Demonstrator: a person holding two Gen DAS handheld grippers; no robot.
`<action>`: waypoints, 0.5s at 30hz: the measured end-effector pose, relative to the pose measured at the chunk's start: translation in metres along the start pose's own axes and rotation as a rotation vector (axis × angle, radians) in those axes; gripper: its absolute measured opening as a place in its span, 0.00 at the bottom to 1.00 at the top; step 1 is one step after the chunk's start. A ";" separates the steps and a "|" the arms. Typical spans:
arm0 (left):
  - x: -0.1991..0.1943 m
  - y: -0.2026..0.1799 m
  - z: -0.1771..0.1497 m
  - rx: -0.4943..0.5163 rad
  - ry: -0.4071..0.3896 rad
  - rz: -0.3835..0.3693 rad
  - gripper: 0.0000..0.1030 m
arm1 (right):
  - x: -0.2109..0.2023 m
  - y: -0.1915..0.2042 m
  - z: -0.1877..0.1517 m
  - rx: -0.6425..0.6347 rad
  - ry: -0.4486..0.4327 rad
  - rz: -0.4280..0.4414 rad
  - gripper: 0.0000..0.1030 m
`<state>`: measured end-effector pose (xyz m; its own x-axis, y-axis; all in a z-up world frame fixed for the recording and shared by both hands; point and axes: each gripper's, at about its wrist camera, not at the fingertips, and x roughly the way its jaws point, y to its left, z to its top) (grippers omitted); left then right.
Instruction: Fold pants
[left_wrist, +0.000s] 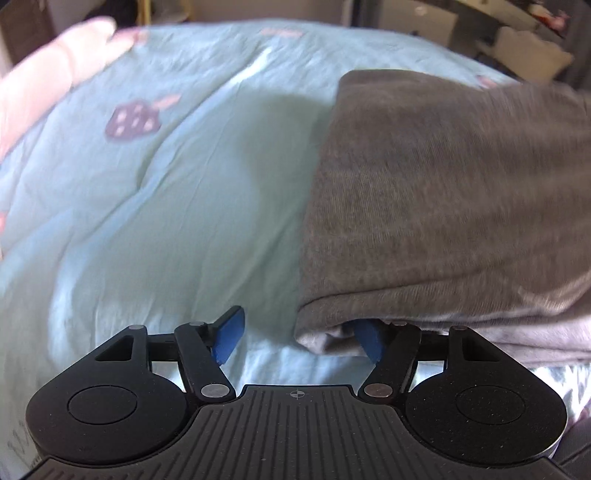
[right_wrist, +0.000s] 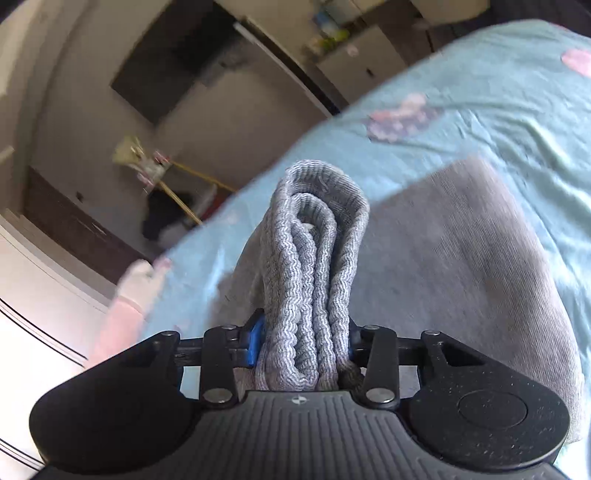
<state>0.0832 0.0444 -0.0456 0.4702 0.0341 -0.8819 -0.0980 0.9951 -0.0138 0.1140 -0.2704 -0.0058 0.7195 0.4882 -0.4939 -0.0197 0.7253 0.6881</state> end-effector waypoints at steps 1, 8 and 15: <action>-0.001 -0.005 -0.001 0.026 -0.002 -0.001 0.70 | -0.006 0.003 0.003 0.009 -0.017 0.002 0.37; -0.002 -0.020 -0.004 0.048 -0.030 0.040 0.71 | -0.040 0.003 0.021 0.023 -0.084 0.003 0.37; -0.016 -0.018 -0.006 0.033 -0.126 -0.006 0.46 | -0.042 -0.008 0.018 -0.006 -0.084 -0.060 0.37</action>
<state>0.0719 0.0257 -0.0341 0.5776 0.0379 -0.8155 -0.0675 0.9977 -0.0014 0.0960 -0.3052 0.0188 0.7752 0.4014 -0.4878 0.0211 0.7553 0.6550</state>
